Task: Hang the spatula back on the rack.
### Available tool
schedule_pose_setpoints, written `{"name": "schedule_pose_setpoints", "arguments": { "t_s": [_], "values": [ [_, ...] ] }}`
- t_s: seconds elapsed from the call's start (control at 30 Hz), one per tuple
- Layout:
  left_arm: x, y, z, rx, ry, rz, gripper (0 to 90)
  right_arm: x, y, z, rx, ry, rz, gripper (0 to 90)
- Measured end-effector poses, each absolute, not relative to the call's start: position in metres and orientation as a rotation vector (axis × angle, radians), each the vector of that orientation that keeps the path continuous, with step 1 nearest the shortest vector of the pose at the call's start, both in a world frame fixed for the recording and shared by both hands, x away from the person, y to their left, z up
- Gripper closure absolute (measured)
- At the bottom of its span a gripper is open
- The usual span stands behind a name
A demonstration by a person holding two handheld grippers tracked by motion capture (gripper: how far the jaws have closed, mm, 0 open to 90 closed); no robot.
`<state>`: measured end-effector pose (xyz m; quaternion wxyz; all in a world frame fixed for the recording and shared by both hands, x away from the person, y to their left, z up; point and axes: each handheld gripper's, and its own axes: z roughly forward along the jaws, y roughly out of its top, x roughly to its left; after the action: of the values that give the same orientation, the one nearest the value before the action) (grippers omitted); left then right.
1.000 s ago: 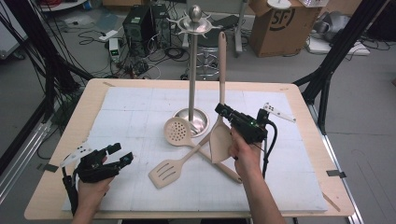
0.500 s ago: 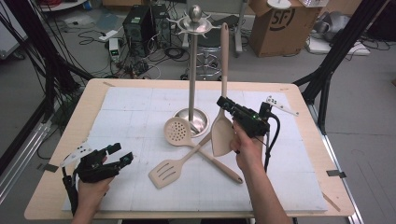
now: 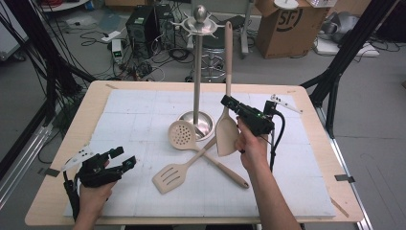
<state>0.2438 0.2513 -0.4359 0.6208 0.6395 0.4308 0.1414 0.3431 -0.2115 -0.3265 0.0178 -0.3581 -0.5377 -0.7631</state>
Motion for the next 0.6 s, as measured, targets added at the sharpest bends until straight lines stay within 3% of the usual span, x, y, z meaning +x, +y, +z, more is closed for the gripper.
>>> {"name": "schedule_pose_setpoints", "arguments": {
  "t_s": [0.6],
  "values": [
    [0.244, 0.248, -0.436, 1.478, 0.99, 0.316, 23.3, 0.318, -0.206, -0.331, -1.018, -1.673, -2.383, 78.8]
  ]
}}
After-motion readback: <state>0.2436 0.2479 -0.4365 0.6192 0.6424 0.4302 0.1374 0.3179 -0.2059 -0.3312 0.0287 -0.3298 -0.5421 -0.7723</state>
